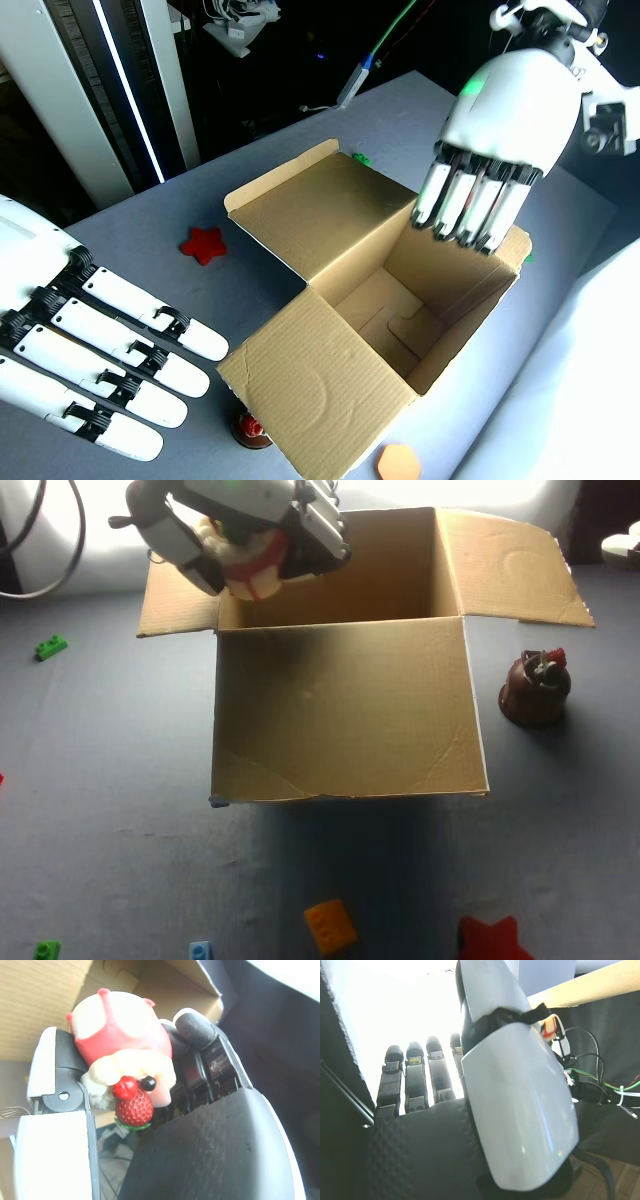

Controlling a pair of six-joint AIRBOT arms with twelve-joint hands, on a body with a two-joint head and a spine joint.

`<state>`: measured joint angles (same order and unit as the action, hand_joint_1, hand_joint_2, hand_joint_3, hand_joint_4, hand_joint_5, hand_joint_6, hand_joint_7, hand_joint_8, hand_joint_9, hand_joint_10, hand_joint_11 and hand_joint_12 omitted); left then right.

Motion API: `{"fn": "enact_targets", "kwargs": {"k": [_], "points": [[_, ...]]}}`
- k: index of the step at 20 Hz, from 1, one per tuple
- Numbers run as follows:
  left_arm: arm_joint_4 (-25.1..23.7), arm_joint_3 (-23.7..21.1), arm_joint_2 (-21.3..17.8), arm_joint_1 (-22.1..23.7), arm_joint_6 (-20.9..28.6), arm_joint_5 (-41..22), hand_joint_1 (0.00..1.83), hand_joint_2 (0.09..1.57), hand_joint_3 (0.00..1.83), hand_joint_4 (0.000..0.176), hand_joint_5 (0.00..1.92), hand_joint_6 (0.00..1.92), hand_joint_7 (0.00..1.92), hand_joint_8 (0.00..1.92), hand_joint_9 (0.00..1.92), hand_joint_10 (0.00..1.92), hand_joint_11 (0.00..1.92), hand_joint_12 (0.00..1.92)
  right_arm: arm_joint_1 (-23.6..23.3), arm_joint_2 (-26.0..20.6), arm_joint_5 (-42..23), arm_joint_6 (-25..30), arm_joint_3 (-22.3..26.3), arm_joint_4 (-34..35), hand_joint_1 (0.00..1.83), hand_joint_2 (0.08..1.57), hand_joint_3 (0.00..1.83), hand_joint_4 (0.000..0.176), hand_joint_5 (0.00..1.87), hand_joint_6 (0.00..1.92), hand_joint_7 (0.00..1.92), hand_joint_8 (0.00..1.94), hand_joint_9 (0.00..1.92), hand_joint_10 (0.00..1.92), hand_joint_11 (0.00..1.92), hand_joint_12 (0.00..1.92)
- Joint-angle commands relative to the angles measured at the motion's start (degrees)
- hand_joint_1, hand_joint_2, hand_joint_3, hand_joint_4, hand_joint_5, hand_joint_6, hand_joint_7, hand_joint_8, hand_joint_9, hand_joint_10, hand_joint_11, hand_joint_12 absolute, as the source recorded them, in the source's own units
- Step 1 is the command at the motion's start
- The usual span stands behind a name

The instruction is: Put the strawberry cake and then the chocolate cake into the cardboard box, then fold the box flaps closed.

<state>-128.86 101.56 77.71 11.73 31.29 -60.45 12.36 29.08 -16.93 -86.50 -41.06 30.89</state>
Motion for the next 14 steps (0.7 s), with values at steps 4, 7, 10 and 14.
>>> {"fn": "enact_targets", "kwargs": {"k": [4,7,10,14], "points": [[3.5,1.3,1.4,-0.9,-1.0,2.7,1.24,1.40,0.00,0.000,0.43,1.77,0.47,1.73,0.50,1.86,0.34,1.92,-0.5,-0.5,-6.9,-0.3,-0.2,-0.6,1.06,1.09,0.01,0.027,0.03,0.00,0.02,0.00,0.00,0.00,0.00,0.00],[3.5,3.5,3.9,-2.0,-1.3,3.1,1.08,1.19,0.00,0.000,0.30,0.62,0.32,0.57,0.27,1.02,0.09,1.55,-0.3,-0.3,-6.9,-0.3,-0.3,-0.5,1.05,1.09,0.00,0.026,0.04,0.00,0.04,0.01,0.01,0.00,0.02,0.01],[3.3,4.2,5.2,-2.6,-1.6,3.4,0.79,1.12,0.00,0.032,0.28,0.06,0.33,0.03,0.33,0.24,0.00,1.24,-0.3,0.3,-6.8,-0.3,-1.2,1.2,1.08,1.09,0.00,0.029,0.02,0.00,0.05,0.01,0.00,0.00,0.00,0.00],[2.9,4.6,5.3,-2.7,-1.9,3.6,0.67,1.06,0.00,0.058,0.17,0.00,0.18,0.00,0.26,0.03,0.00,1.03,-0.2,2.0,-4.5,-0.3,-4.3,7.9,1.05,1.09,0.00,0.018,0.03,0.00,0.06,0.01,0.01,0.00,0.02,0.01]]}}
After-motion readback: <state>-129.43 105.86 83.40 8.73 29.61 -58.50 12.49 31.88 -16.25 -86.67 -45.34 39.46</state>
